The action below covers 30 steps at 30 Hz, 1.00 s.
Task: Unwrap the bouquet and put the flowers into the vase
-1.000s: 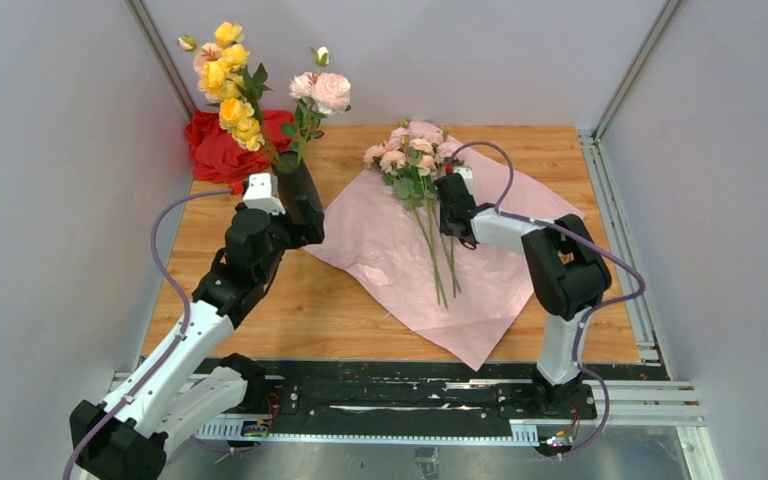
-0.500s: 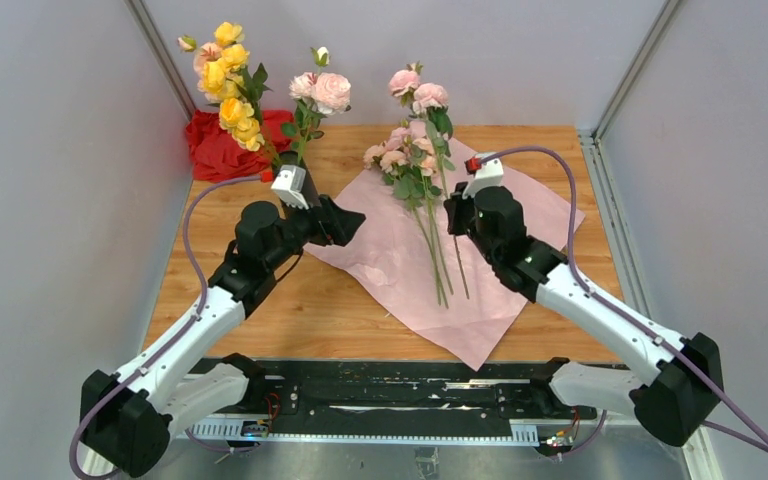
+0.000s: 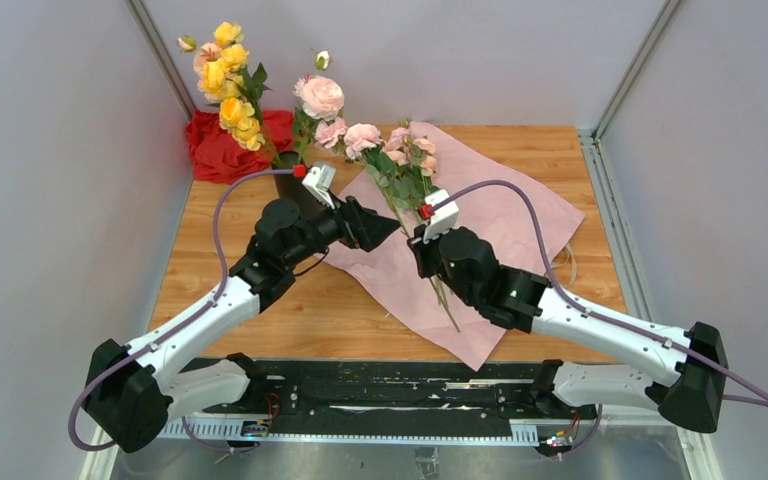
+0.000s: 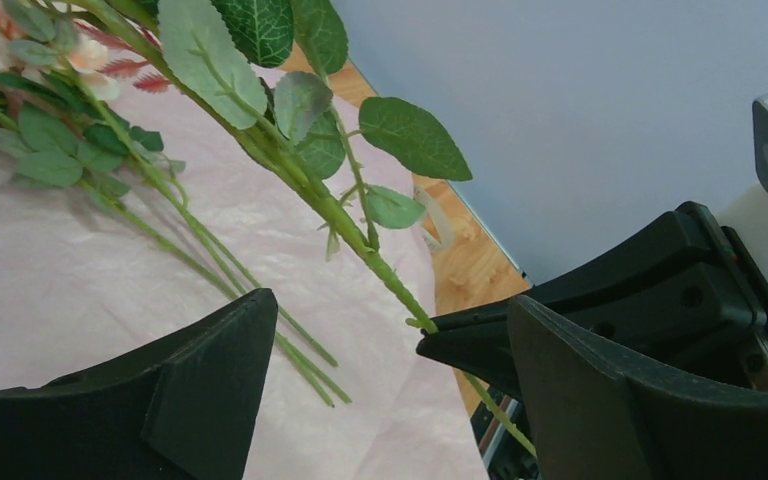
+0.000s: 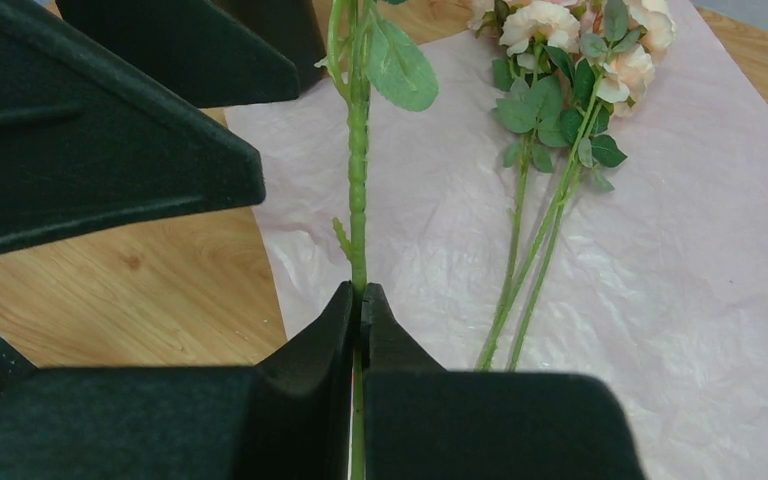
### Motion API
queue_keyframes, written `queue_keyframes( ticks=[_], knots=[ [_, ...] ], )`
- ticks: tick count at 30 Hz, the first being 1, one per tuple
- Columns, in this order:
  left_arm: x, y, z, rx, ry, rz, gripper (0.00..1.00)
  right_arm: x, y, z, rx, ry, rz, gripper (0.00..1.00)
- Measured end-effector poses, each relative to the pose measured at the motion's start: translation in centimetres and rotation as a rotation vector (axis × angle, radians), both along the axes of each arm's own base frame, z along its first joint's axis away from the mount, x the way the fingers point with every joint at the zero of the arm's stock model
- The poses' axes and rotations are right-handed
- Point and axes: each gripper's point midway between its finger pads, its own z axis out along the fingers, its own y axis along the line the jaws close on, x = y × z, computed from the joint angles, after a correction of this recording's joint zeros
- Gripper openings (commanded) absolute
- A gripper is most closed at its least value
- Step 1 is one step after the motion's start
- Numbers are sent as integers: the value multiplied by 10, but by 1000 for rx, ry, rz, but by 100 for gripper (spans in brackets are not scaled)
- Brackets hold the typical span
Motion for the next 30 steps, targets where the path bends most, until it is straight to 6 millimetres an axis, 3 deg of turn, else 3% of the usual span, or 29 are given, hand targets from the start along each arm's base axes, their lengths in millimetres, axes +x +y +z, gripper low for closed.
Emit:
queue_keyframes(
  ticks=[5,8,13,15,20,21,25,28,30],
  knots=[
    [-4,-6,5,-11,-10,-16,81,-7,7,4,3,-9,17,0],
    [-3,-7,5,-14,-12,-13,68,-16,14,9,11,-16,45,0],
    [1,-11,-3,-6,10,-6,15,-27,22,15,10,-31,73,0],
    [-1,-13,-1,-24,19,-14,1,-27,21,13,0,-31,71,0],
    [-10,-19,20,-74,-18,-42,0,-26,19,16,-1,-45,63,0],
    [-11,-18,22,-76,-20,-41,0,-26,19,18,3,-49,62,3],
    [-11,-16,25,-72,-34,-32,0,-25,19,20,4,-57,58,35],
    [0,-5,29,-6,-58,43,0,-24,10,27,12,-77,35,41],
    [11,5,45,37,-91,112,0,-25,1,37,40,-98,17,41]
  ],
)
